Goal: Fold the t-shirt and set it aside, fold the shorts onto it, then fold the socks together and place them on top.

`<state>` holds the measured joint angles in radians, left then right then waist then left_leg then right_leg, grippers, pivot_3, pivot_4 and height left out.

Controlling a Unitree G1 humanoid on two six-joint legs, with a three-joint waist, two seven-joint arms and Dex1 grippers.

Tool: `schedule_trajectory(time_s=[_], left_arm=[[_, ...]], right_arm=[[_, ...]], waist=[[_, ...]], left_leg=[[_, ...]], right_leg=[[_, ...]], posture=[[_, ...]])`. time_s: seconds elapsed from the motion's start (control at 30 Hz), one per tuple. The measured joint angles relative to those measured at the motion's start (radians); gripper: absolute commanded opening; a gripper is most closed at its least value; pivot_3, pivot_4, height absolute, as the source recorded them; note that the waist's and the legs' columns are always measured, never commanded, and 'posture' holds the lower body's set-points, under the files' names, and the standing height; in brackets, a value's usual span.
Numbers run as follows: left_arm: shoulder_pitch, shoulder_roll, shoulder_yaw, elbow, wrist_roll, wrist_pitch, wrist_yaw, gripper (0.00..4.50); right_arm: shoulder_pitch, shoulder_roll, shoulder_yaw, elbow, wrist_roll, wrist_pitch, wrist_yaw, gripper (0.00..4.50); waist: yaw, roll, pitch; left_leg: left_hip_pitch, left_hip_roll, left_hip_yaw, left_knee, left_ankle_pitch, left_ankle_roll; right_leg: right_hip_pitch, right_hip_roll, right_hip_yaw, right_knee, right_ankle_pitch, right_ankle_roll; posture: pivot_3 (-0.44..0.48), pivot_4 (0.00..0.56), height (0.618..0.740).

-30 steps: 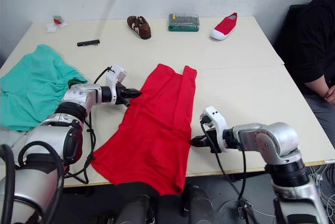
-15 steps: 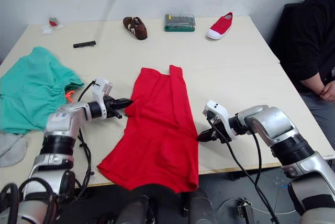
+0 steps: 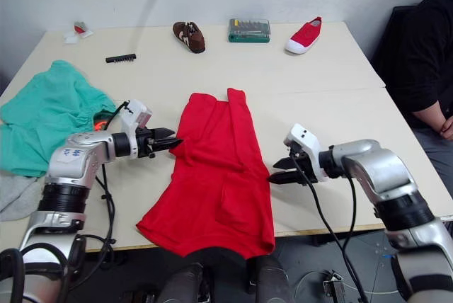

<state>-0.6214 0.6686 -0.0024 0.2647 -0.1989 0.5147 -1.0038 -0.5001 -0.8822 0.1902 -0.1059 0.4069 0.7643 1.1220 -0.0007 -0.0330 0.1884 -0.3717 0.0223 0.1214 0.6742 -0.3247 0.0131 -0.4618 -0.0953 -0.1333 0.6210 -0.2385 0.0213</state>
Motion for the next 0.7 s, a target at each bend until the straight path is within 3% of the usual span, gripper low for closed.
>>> schedule_trajectory(time_s=[0.1, 0.27, 0.37, 0.53, 0.7], left_arm=[[0.101, 0.138, -0.019, -0.023, 0.026, -0.258, -0.166, 4.26], [0.196, 0.207, -0.028, -0.013, 0.038, -0.778, -0.364, 4.26], [0.203, 0.208, -0.043, 0.012, 0.040, -1.023, -0.428, 4.26], [0.196, 0.204, -0.094, 0.065, 0.038, -1.303, -0.486, 4.26], [0.152, 0.197, -0.144, 0.149, 0.041, -1.473, -0.486, 4.26]], right_arm=[[0.176, -0.099, -0.085, -0.066, -0.085, -0.267, 0.022, 3.40], [0.369, -0.104, -0.148, -0.071, -0.220, -0.864, 0.056, 3.40], [0.394, -0.088, -0.153, -0.023, -0.262, -1.144, 0.070, 3.40], [0.404, -0.058, -0.109, 0.039, -0.309, -1.388, 0.074, 3.40], [0.368, -0.004, -0.047, 0.081, -0.369, -1.473, 0.036, 3.40]], waist=[[0.000, 0.000, 0.000], [0.005, 0.001, 0.001], [0.008, 0.001, 0.001], [0.008, 0.001, 0.001], [0.008, 0.003, 0.001]], left_leg=[[0.002, 0.000, 0.002, -0.003, 0.000, 0.000], [0.003, 0.001, 0.002, -0.003, 0.000, 0.000], [0.003, 0.001, 0.002, -0.003, 0.000, 0.001], [0.003, 0.002, 0.002, -0.003, 0.000, 0.002], [0.003, 0.003, 0.002, 0.005, -0.002, 0.004]], right_leg=[[0.001, 0.001, 0.001, -0.003, 0.000, 0.000], [0.002, 0.001, 0.000, -0.003, 0.000, 0.000], [0.002, 0.001, 0.000, -0.003, 0.001, 0.000], [0.002, 0.002, 0.000, -0.003, 0.001, 0.000], [0.003, 0.003, 0.000, -0.001, 0.001, 0.000]], posture=[[0.000, 0.150, 0.740], [0.000, 0.150, 0.740], [0.000, 0.150, 0.740], [0.000, 0.150, 0.740], [0.000, 0.150, 0.740]])
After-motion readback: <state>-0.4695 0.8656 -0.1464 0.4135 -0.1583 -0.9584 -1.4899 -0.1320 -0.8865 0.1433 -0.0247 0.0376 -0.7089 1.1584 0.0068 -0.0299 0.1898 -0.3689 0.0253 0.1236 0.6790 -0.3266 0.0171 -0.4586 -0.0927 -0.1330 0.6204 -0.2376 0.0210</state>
